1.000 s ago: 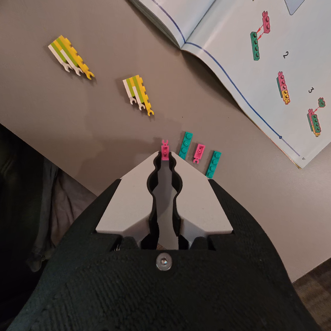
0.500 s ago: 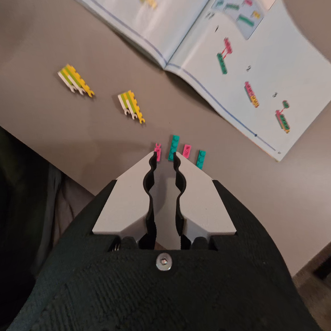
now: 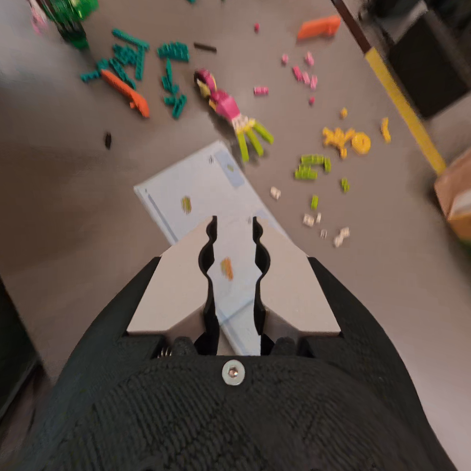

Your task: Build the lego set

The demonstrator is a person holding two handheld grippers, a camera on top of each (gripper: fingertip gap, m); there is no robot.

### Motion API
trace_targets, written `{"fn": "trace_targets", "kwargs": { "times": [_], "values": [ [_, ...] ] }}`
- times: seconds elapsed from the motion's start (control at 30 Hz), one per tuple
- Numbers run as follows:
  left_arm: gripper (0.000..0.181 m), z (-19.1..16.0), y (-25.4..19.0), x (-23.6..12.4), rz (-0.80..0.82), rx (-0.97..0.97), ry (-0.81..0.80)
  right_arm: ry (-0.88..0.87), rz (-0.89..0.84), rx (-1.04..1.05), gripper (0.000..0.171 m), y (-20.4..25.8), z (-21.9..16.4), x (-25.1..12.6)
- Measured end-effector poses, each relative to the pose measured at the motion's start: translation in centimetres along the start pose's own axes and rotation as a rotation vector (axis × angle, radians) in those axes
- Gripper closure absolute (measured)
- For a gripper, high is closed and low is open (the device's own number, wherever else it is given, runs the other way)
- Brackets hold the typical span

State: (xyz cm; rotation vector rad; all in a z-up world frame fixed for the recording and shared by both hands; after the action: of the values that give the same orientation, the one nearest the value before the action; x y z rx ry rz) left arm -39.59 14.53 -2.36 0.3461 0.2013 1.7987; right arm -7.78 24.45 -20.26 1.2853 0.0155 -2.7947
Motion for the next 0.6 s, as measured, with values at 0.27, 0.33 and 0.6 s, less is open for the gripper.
{"fn": "trace_targets", "kwargs": {
  "times": [0.27,0.33,0.6],
  "values": [
    [0.151,0.0,0.5,-0.2,0.005,-0.008,-0.007,0.118,0.152,-0.077,0.150,-9.7,9.7,10.7],
    [0.150,-0.1,0.8,-0.3,0.013,-0.010,-0.005,0.231,0.144,-0.144,0.149,-11.5,9.9,13.4],
    [0.151,0.0,1.4,-0.4,0.017,-0.032,-0.017,0.383,0.192,-0.328,0.147,-14.3,10.0,18.6]
  ]
}}
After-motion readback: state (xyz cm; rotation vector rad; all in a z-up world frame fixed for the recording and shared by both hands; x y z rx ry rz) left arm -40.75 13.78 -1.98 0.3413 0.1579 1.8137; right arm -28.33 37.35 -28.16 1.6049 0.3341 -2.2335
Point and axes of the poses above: each gripper's, where its closed fingertips meet, x out along the fingers, z out of its top, y = z × x across the jaws, the point moved 3 cm from there along -x, back along the fingers, and after that the axes turned 12 degrees about z, right-handed, at the moved point
